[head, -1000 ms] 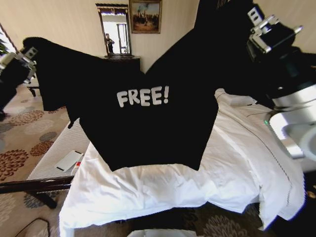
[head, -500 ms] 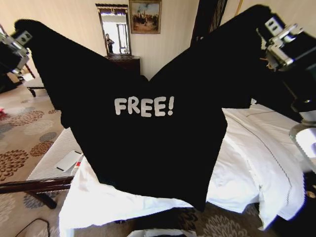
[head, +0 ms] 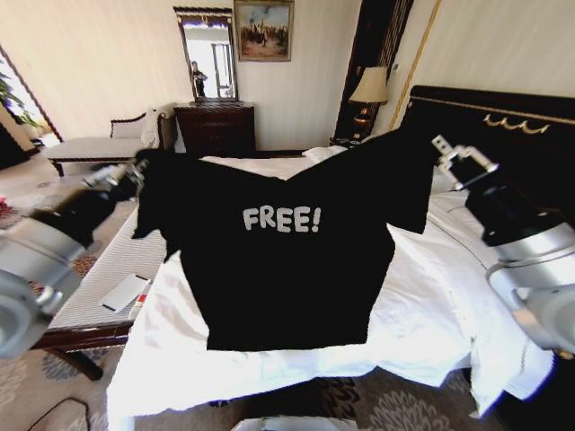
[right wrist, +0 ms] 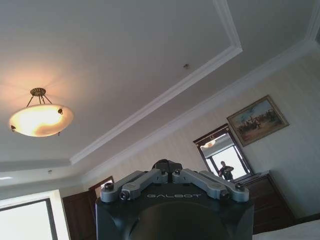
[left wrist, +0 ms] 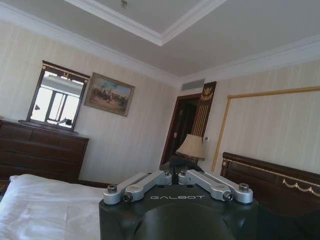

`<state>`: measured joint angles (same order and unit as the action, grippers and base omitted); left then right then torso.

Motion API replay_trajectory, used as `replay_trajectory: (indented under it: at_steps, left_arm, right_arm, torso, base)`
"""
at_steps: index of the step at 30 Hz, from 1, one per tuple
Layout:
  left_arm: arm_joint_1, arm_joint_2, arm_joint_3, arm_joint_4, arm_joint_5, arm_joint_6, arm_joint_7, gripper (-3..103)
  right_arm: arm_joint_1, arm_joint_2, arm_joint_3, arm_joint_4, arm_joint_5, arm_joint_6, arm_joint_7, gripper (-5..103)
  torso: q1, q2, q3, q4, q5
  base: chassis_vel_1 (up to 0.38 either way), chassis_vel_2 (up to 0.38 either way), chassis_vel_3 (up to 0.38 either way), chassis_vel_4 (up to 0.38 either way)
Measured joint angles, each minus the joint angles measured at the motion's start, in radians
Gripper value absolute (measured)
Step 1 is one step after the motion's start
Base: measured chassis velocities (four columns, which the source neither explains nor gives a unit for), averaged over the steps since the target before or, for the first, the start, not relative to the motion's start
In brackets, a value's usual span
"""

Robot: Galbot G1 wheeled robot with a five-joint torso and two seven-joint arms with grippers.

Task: Fold the clothes on the bed.

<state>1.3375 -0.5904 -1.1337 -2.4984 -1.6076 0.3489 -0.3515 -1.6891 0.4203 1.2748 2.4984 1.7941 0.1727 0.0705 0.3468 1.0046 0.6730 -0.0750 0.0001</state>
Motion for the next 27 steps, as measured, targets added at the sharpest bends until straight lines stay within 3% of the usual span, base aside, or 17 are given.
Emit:
replay_trajectory:
  at_steps: [6,14,17,21,27]
  left_arm:
    - [-0.027,0.031,-0.055,-0.001,-0.060,-0.002,-0.010,0]
    - [-0.043,0.072,-0.072,-0.001,-0.069,-0.022,0.002,0]
    - [-0.045,0.109,-0.136,-0.003,-0.118,-0.070,0.057,0]
    - [-0.044,0.109,-0.150,-0.003,-0.137,-0.100,0.107,0]
    - [-0.035,0.080,-0.139,-0.003,-0.176,-0.107,0.128,0]
  right_arm:
    - [0.015,-0.021,0.036,0.000,0.016,0.000,-0.002,0]
    - [-0.023,-0.010,0.062,0.001,0.014,0.008,-0.046,0]
    - [-0.055,-0.009,0.106,0.001,0.016,0.029,-0.109,0]
    - [-0.068,-0.002,0.130,0.001,0.030,0.043,-0.153,0]
    - [-0.159,0.022,0.173,0.002,0.021,0.043,-0.247,0]
  torso:
    - [0.000,0.000,0.000,-0.0001,-0.0002]
    - [0.000,0.000,0.000,-0.0004,0.0002]
    - [0.000,0.000,0.000,-0.0003,0.0001]
    - [0.000,0.000,0.000,-0.0001,-0.0002]
    - [0.000,0.000,0.000,-0.0004,-0.0001]
  base:
    - [0.000,0.000,0.000,0.000]
    - [0.000,0.000,0.000,0.000]
    - [0.000,0.000,0.000,0.000]
    - [0.000,0.000,0.000,0.000]
    - [0.000,0.000,0.000,0.000]
